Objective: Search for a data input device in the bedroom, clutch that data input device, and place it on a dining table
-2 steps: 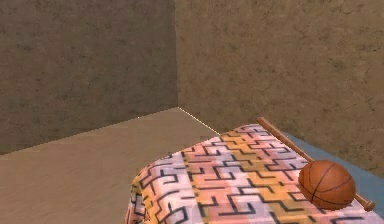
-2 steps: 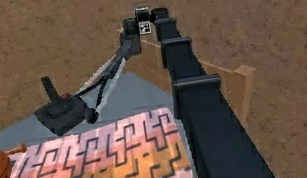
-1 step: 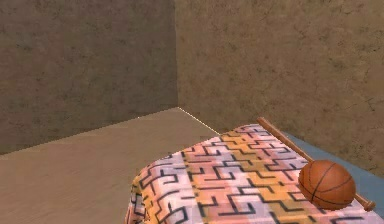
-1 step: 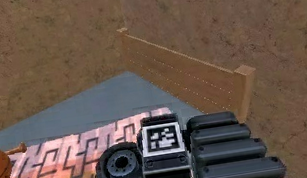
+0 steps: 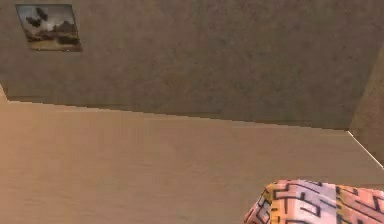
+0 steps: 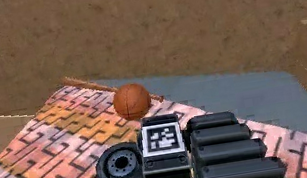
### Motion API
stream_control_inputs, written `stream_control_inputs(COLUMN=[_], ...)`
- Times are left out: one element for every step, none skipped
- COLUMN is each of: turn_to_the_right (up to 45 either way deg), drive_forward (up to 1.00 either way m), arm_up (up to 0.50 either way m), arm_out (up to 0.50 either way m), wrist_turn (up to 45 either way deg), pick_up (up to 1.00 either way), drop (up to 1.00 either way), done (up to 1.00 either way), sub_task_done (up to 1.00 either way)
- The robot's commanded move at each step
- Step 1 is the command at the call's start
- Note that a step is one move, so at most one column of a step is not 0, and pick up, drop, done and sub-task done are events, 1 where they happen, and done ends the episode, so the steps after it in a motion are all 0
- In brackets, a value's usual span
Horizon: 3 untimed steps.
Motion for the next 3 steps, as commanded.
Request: stream_control_inputs(turn_to_the_right=[-30.0, 0.0, -3.0], drive_forward=[0.00, 0.50, 0.00], arm_up=[0.00, 0.00, 0.00], arm_out=[0.00, 0.00, 0.00], wrist_turn=[0.0, 0.0, 0.0], pick_up=[0.00, 0.00, 0.00], drop=[0.00, 0.00, 0.00], done=[0.00, 0.00, 0.00], sub_task_done=[0.00, 0.00, 0.00])
